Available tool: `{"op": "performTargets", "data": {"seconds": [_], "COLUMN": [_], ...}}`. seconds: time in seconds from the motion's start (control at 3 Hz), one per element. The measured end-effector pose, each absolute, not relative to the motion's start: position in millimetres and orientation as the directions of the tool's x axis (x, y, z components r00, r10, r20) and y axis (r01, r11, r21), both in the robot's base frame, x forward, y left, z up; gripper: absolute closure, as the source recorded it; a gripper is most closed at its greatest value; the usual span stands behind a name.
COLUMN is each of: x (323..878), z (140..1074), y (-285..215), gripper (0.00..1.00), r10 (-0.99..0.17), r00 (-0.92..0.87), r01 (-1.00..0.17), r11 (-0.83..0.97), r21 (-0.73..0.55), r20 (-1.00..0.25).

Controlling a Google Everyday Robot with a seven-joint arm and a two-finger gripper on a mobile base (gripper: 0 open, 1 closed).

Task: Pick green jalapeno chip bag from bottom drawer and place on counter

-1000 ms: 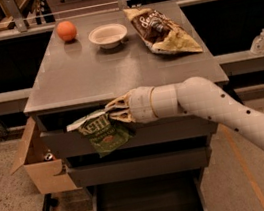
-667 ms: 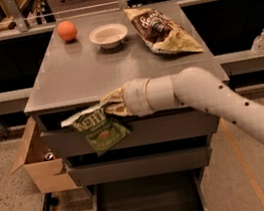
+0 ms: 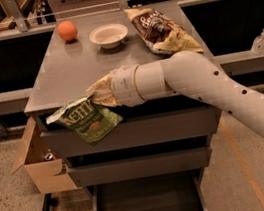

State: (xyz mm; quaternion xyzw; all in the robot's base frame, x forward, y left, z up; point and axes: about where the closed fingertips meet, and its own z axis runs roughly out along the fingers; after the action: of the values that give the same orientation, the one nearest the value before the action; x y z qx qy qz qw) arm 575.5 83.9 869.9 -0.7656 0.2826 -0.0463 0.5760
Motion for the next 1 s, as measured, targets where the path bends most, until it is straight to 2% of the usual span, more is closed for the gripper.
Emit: {"op": "performTargets", "data": {"seconds": [0.33, 1.0], "x": [588, 656], "z": [888, 983], "y": [89, 112], "gripper": [1.00, 1.00], "r10": [-0.477, -0.458], "r00": [0.852, 0.889], "r01": [-0.345, -0.123], "r11": [-0.202, -0.280], "r21": [-0.916, -0.952], "r20": [-0.216, 0.020]}}
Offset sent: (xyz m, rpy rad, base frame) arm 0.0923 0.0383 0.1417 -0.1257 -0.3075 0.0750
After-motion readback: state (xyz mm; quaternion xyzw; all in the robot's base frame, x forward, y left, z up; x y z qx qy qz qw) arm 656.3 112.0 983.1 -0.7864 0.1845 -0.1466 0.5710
